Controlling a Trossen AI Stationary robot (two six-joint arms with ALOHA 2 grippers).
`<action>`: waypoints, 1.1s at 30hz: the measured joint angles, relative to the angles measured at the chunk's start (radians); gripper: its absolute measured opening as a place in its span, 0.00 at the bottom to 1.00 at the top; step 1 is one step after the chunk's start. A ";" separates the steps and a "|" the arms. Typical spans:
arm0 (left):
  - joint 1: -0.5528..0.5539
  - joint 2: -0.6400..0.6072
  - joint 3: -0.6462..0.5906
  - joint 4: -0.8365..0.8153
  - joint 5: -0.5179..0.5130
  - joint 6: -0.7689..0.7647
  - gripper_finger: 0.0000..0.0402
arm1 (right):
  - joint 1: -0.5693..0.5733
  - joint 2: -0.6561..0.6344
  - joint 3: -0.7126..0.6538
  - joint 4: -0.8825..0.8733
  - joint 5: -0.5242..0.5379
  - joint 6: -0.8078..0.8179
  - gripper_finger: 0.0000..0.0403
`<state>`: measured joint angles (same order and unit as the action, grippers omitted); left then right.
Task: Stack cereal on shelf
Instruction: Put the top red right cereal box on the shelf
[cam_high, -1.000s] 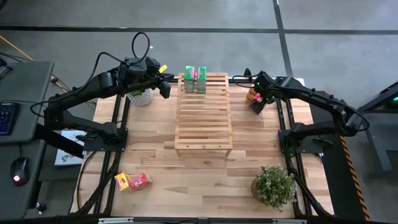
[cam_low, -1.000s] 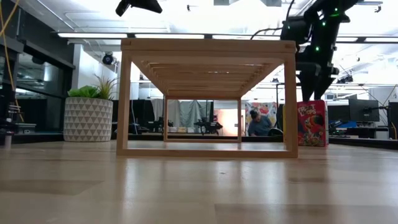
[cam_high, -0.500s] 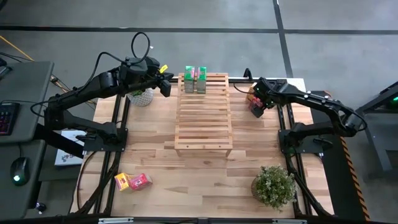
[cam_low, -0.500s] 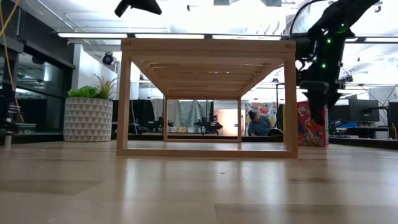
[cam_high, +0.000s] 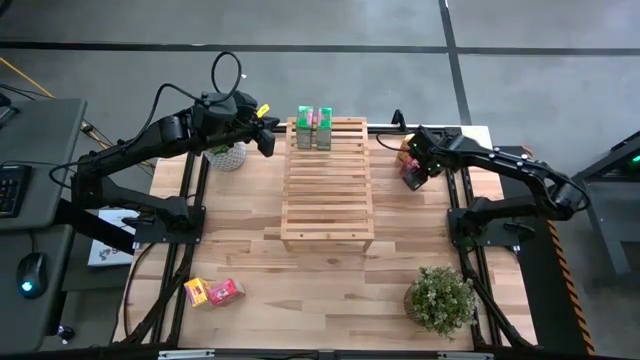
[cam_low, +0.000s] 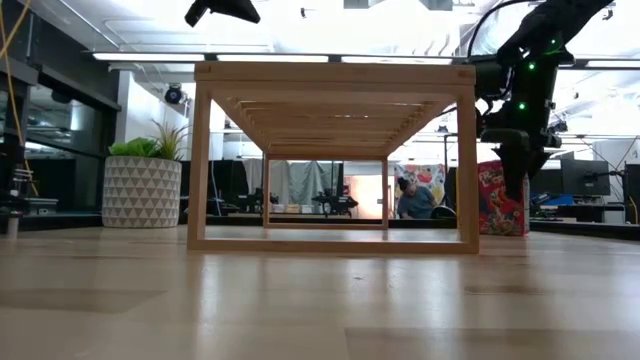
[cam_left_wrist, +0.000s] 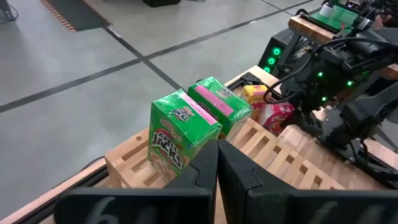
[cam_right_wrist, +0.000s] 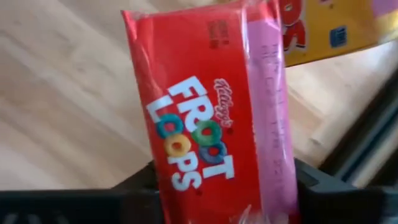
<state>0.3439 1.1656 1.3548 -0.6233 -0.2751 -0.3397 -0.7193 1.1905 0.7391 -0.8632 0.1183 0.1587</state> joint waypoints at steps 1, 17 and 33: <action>0.000 0.000 0.000 0.000 0.000 0.006 0.00 | 0.000 -0.005 0.000 -0.003 -0.018 0.001 0.35; 0.000 -0.021 0.000 -0.070 0.003 0.081 0.00 | 0.079 -0.199 0.457 -0.329 -0.138 0.026 0.33; 0.000 -0.018 0.000 -0.007 0.003 0.052 0.00 | 0.546 0.189 1.016 -0.235 -0.063 0.002 0.33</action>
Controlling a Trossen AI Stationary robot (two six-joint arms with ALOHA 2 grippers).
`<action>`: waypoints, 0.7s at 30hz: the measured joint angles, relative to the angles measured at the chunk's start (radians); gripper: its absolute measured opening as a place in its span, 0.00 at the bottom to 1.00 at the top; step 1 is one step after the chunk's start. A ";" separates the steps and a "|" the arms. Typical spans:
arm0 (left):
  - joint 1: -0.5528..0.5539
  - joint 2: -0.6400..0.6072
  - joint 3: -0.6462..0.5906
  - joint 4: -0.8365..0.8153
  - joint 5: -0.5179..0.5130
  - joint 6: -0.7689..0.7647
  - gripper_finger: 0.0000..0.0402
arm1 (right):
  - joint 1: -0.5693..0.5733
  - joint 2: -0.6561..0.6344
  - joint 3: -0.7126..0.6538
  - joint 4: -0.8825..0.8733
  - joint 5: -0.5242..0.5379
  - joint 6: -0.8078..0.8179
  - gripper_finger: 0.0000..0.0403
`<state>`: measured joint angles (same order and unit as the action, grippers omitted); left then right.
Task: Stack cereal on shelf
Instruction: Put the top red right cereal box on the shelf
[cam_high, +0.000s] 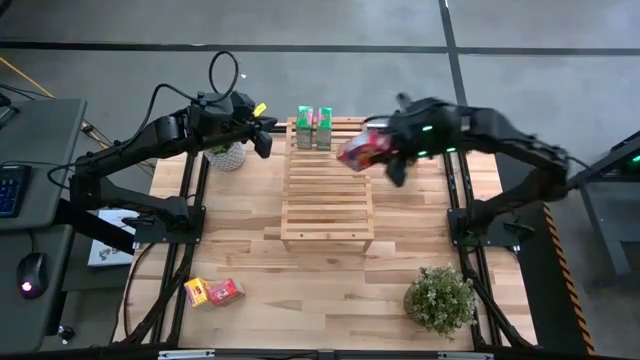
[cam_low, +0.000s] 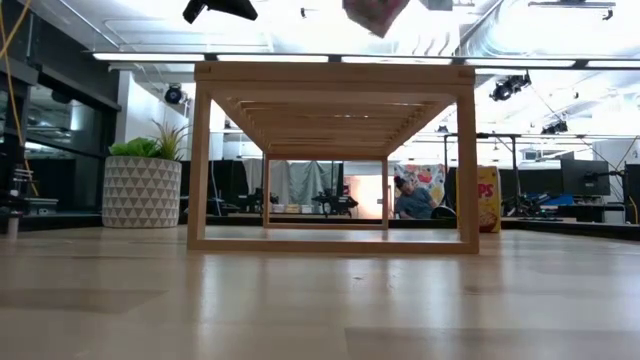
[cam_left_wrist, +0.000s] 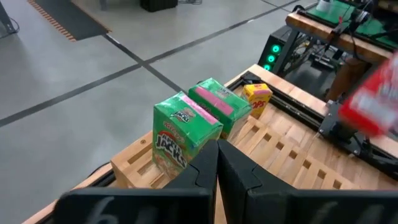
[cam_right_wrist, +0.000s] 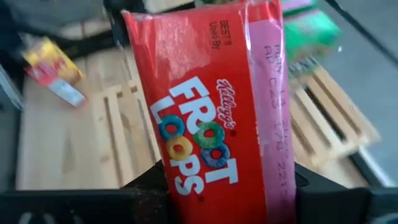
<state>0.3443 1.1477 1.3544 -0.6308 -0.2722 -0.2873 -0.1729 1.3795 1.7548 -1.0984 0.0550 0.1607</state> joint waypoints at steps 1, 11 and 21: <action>0.000 0.000 0.000 0.002 0.000 -0.005 0.00 | 0.012 0.041 0.029 -0.003 0.011 -0.032 0.33; 0.000 0.000 0.000 0.002 0.000 -0.078 0.00 | 0.029 0.348 0.225 0.003 0.022 -0.190 0.33; -0.024 0.000 0.000 0.001 0.000 -0.078 0.00 | 0.029 0.486 0.248 0.053 0.021 -0.248 0.34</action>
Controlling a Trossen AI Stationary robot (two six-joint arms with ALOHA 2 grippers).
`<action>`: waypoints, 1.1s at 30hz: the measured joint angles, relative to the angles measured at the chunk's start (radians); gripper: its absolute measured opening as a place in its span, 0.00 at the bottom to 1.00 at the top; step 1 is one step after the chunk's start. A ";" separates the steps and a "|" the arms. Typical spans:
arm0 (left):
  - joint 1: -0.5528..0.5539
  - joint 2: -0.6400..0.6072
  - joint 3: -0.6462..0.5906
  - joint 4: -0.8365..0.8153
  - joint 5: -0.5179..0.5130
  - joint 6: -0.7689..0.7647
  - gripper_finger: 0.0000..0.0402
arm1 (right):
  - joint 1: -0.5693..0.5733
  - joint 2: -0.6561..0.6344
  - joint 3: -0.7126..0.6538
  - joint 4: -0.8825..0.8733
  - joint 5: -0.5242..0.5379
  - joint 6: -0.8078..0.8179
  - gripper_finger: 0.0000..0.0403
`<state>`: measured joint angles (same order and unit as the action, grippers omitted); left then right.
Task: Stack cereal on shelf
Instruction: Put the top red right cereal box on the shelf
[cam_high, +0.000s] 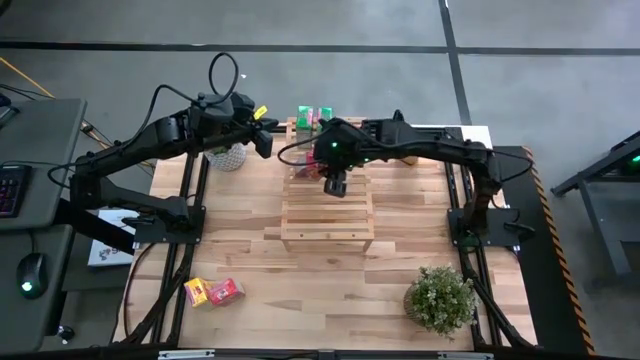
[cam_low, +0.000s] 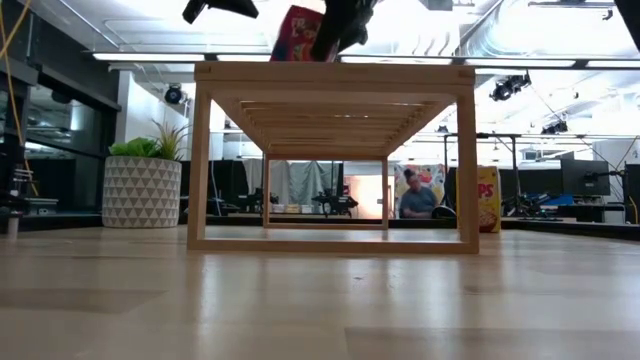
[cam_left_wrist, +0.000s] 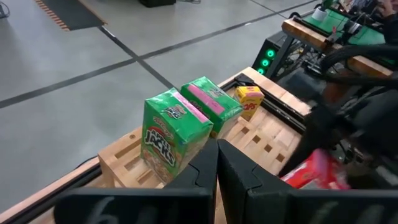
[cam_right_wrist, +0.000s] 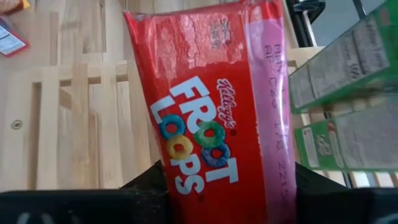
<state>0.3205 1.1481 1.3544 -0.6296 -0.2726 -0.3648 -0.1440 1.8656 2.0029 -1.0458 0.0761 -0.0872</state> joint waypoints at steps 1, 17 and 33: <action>-0.003 0.000 0.000 0.000 0.000 0.000 0.00 | 0.000 0.004 0.000 0.004 0.000 0.000 0.35; -0.008 0.000 0.000 -0.002 -0.001 0.012 0.00 | -0.015 0.009 0.000 0.059 0.006 -0.001 0.59; -0.008 0.000 0.000 -0.011 -0.001 0.105 0.00 | -0.039 -0.097 0.000 0.031 -0.004 -0.077 0.60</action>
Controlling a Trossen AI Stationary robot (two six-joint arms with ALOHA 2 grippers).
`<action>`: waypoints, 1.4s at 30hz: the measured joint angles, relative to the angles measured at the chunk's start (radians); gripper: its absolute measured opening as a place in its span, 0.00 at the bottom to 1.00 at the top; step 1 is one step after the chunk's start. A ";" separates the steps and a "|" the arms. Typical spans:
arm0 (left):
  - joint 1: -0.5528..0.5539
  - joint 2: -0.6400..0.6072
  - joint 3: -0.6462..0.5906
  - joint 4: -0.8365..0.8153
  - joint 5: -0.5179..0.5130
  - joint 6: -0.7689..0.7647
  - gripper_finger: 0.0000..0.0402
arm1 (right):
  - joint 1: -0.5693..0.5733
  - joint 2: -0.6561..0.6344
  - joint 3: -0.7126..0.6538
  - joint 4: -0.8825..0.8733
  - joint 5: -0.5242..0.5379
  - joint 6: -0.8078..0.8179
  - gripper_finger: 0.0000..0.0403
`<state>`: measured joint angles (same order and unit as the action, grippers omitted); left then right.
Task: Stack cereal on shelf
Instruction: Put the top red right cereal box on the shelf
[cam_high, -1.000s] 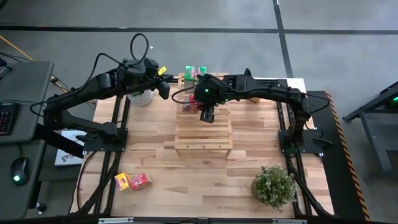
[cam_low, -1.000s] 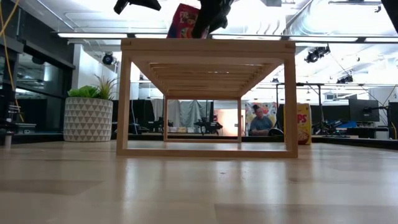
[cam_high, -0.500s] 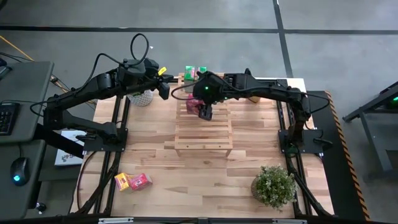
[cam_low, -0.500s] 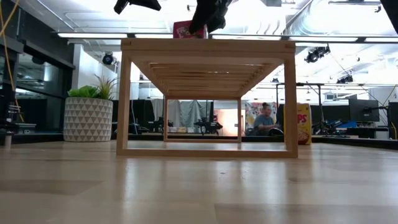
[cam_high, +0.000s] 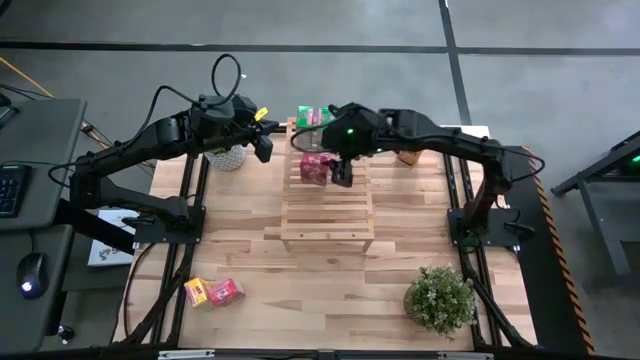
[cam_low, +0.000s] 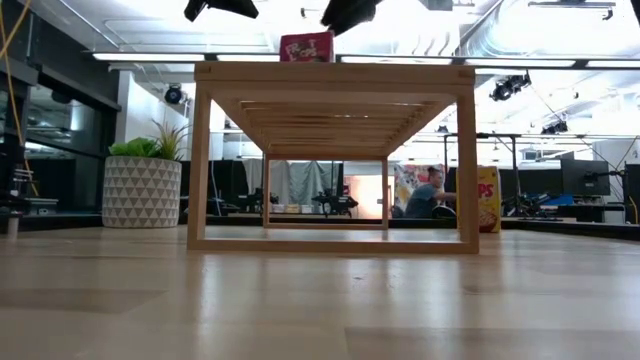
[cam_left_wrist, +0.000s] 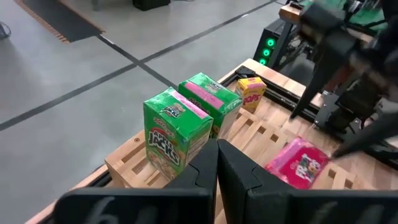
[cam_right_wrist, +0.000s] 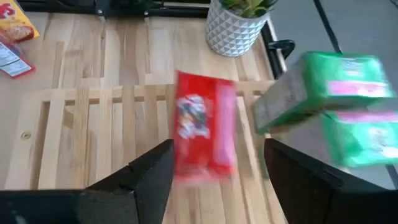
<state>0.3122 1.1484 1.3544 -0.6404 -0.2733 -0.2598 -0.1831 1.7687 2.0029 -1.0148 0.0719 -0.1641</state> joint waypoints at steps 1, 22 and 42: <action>0.000 0.000 0.000 0.000 0.000 0.003 0.00 | -0.004 -0.013 0.000 -0.014 0.001 -0.001 0.60; -0.058 -0.020 -0.129 0.153 0.097 0.123 0.00 | -0.019 -0.586 -0.861 0.335 -0.057 0.440 0.04; -0.040 -0.085 -0.635 0.762 0.212 -0.104 0.00 | 0.068 -0.389 -0.962 0.915 0.048 0.641 0.00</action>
<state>0.2726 1.0637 0.7199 0.1218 -0.0612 -0.3636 -0.1155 1.3794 1.0409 -0.0994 0.1197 0.4771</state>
